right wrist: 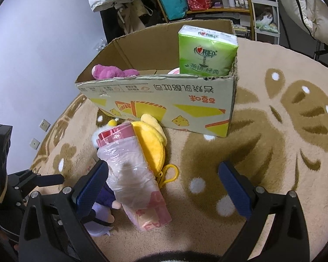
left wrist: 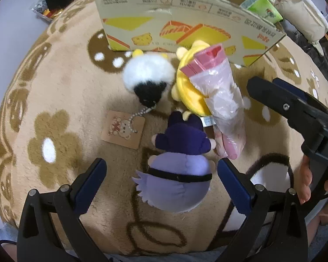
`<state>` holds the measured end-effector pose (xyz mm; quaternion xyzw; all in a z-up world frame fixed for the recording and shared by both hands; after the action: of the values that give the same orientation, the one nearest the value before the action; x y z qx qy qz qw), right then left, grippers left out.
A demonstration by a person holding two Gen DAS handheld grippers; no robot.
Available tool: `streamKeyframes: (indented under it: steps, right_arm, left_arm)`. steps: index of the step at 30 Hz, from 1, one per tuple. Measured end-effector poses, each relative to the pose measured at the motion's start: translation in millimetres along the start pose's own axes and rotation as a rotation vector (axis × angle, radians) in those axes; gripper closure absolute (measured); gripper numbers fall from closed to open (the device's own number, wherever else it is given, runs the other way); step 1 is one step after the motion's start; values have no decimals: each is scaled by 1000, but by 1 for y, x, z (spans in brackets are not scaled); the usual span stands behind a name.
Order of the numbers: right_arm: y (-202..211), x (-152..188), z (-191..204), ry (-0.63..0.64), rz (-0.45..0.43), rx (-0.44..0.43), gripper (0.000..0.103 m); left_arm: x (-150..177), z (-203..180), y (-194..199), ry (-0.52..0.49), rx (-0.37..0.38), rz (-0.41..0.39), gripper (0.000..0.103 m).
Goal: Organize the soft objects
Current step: 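Lower both tools to the pile, grasp the purple plush with left while right grasps the pink wrapped roll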
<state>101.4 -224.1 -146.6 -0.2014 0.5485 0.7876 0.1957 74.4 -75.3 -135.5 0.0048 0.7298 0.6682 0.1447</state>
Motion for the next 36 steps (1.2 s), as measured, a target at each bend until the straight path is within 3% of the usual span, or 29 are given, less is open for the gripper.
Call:
streamKeyframes:
  steps: [12,23,36]
  right_arm:
    - [-4,3,-3,-14,21,-13,0]
    - [-14,11,4,0,72,-83,0]
    - [-29,15,13,8,117,-118,9]
  left_arm:
    - [0,0,-19,27,28,75,3]
    - [2,12,-32,54,38,120,3]
    - [5,12,-50,66,46,143,3]
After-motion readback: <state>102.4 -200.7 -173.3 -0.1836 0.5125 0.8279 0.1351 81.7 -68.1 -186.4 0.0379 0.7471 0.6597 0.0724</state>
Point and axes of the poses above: each gripper's, at about its wrist camera, not at the fingertips, and y roughly against the way its jaws point, z to its left, x to its underside, the point moved 1 cm from there along -y, roughly the way its jaws point, and after that the axes turned 1 degree about z, right-handed, at the moved point
